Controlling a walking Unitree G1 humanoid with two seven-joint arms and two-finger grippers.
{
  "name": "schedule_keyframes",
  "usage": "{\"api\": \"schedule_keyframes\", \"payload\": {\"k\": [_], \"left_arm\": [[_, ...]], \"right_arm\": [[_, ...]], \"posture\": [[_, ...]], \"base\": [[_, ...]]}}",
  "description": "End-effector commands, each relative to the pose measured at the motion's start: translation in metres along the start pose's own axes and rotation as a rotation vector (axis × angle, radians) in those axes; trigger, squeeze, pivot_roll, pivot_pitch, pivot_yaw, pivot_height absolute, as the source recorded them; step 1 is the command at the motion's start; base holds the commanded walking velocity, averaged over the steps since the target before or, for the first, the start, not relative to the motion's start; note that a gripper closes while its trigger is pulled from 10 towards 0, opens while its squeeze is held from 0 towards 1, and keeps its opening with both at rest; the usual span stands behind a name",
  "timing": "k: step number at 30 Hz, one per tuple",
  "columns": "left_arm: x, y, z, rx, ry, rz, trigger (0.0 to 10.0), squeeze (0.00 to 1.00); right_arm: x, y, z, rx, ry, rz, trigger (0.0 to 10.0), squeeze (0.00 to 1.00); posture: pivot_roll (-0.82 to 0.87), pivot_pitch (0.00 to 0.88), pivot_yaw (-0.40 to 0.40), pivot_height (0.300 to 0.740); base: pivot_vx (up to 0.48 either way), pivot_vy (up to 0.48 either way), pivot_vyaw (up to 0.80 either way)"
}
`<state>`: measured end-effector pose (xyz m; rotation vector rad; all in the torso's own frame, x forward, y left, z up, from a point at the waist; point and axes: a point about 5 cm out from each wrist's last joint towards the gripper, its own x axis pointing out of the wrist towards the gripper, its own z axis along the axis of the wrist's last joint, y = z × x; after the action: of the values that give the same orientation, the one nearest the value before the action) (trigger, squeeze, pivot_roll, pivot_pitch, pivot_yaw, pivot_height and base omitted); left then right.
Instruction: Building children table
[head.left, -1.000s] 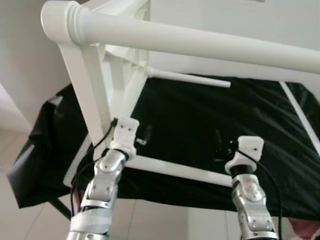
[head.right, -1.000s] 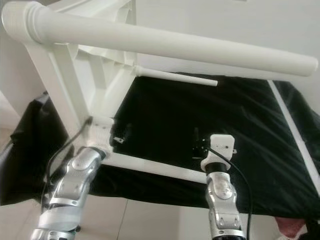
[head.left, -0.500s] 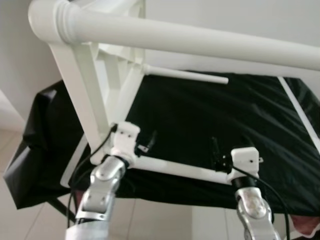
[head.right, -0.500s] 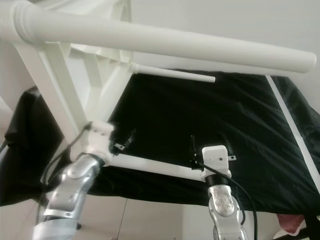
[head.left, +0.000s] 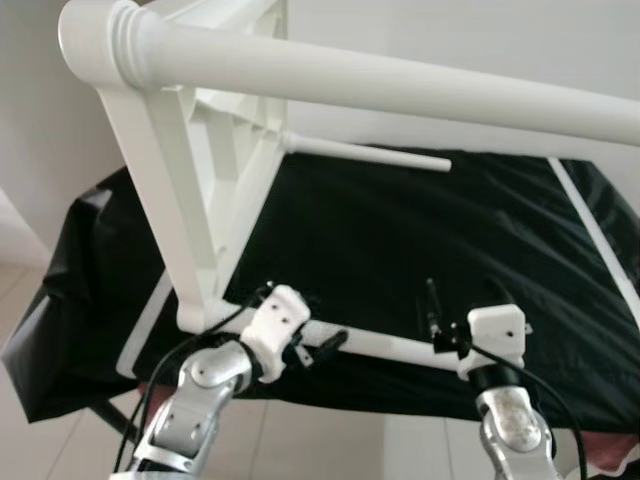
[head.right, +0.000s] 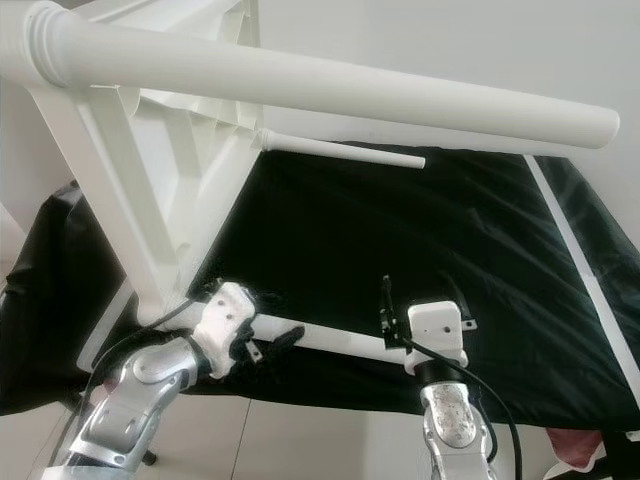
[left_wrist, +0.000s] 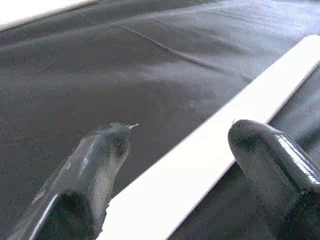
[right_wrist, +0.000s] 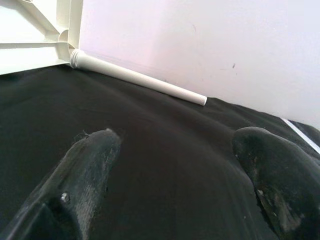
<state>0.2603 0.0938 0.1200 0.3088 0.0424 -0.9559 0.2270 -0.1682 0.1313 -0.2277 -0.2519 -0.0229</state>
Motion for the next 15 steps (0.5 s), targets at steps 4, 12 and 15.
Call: {"api": "schedule_keyframes", "payload": {"k": [4, 12, 15], "left_arm": [[0.003, 0.003, -0.008, 0.055, 0.066, -0.003, 10.0, 0.00], [0.012, 0.024, -0.011, 0.063, 0.116, 0.176, 10.0, 0.00], [0.012, 0.021, -0.015, 0.078, 0.142, 0.159, 10.0, 0.00]], "right_arm": [[0.001, -0.002, 0.000, 0.002, 0.014, -0.013, 10.0, 0.00], [0.006, -0.008, 0.001, 0.015, 0.014, -0.064, 10.0, 0.00], [0.006, -0.008, 0.002, 0.017, 0.013, -0.067, 10.0, 0.00]], "posture": [[0.07, 0.000, -0.012, 0.740], [0.05, 0.000, -0.007, 0.740], [0.04, 0.000, -0.004, 0.740]], "base": [[0.000, 0.000, 0.00], [0.000, 0.000, 0.00], [0.000, 0.000, 0.00]]}}
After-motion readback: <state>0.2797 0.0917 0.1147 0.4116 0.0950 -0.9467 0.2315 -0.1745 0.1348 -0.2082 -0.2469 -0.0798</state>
